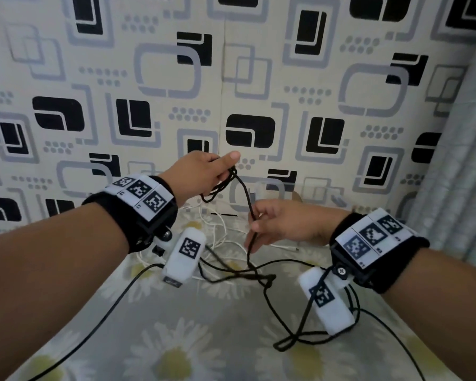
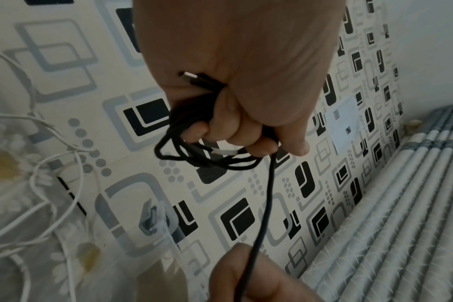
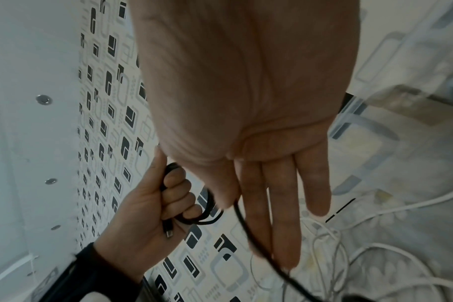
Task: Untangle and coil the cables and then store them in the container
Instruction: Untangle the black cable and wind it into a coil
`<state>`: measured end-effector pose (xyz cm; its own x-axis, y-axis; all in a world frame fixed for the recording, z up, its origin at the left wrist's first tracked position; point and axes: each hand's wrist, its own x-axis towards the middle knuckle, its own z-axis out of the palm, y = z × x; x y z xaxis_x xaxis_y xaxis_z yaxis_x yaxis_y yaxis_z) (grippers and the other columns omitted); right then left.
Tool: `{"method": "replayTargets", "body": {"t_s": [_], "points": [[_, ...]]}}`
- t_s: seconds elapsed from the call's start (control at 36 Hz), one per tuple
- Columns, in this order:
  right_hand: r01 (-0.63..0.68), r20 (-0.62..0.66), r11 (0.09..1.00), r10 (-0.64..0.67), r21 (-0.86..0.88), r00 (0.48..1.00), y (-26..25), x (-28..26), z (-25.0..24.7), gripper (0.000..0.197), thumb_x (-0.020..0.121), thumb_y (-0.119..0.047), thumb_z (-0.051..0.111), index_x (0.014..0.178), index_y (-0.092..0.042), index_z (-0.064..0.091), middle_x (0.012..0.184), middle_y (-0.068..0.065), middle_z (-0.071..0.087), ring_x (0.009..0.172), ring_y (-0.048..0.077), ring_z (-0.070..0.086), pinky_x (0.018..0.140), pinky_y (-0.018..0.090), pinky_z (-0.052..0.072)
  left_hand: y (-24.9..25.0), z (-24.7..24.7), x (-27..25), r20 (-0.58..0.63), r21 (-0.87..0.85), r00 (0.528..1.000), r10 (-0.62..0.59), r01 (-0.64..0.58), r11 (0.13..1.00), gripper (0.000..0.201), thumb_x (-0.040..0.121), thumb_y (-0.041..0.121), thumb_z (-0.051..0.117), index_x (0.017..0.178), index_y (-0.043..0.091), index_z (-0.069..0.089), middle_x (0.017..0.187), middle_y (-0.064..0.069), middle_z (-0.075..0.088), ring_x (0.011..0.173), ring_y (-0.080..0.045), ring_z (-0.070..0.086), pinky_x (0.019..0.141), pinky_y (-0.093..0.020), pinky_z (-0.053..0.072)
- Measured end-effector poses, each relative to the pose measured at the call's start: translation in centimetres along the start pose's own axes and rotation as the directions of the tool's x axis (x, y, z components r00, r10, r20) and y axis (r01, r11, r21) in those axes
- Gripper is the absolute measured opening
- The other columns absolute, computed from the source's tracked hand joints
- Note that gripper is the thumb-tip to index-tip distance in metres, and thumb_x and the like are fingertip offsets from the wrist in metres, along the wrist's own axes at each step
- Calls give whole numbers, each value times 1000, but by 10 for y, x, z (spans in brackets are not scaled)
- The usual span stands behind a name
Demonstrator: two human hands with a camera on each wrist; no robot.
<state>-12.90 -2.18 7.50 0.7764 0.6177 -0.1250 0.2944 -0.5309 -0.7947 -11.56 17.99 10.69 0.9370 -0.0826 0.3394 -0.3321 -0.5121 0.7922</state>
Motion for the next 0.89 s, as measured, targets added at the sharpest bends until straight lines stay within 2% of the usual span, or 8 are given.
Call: {"method": "replayTargets", "body": {"t_s": [0.08,0.19,0.28,0.33,0.44,0.58,0.75,0.89], "points": [[8,-234,1000,-7,5,972,4,4,-5,8,102,-12,43,94,-13,46,89,10,73,77,15,70,87,42,49,-5,-5,2,30,26,999,-37,36,999,60,88,68,46,68,12,52,50,1,38,46,-16,36,58,-28,35],[84,-532,994,-38,63,846,15,13,-21,15,101,-17,45,89,-17,53,69,3,66,77,25,70,78,45,55,-14,-7,2,111,-19,988,-106,108,994,63,86,72,43,65,13,53,49,3,35,45,-15,33,57,-28,33],[103,-637,993,-45,55,770,18,17,-25,14,100,-18,46,90,-16,55,62,1,56,59,16,60,54,26,48,-12,-2,-4,252,-181,962,-109,157,971,59,85,68,46,63,14,48,51,2,25,45,-14,22,49,-23,31],[96,-643,994,-43,48,764,20,19,-23,14,100,-19,47,92,-13,56,61,1,52,48,10,53,49,21,44,-6,1,-7,330,-282,941,-77,177,943,53,82,64,50,63,15,45,56,2,16,48,-14,14,46,-21,28],[57,-563,990,25,127,826,26,24,-15,24,101,-26,47,84,-12,60,57,-1,49,48,11,49,64,37,55,1,6,-8,387,-447,921,-47,232,864,44,98,44,44,63,18,43,62,3,8,52,-13,7,47,-22,20],[80,-526,995,-34,64,850,31,30,2,27,93,-40,60,83,-15,61,65,-5,55,59,12,50,66,31,46,0,9,-5,357,-591,933,-40,258,764,45,100,43,41,63,19,41,51,9,17,42,-8,13,42,-20,24],[32,-450,988,-96,-148,888,41,30,17,91,59,-51,85,129,-26,34,81,-13,35,67,0,35,58,17,29,-1,5,-2,284,-658,953,-106,274,701,45,98,47,45,62,20,41,50,10,19,40,-7,16,42,-19,25],[-122,-530,857,-192,-501,826,46,32,27,97,65,-58,79,140,-22,29,97,-14,36,91,8,42,93,35,41,5,2,-1,305,-771,942,-139,330,545,47,97,49,46,60,21,42,47,11,20,37,-6,17,41,-19,25]]}}
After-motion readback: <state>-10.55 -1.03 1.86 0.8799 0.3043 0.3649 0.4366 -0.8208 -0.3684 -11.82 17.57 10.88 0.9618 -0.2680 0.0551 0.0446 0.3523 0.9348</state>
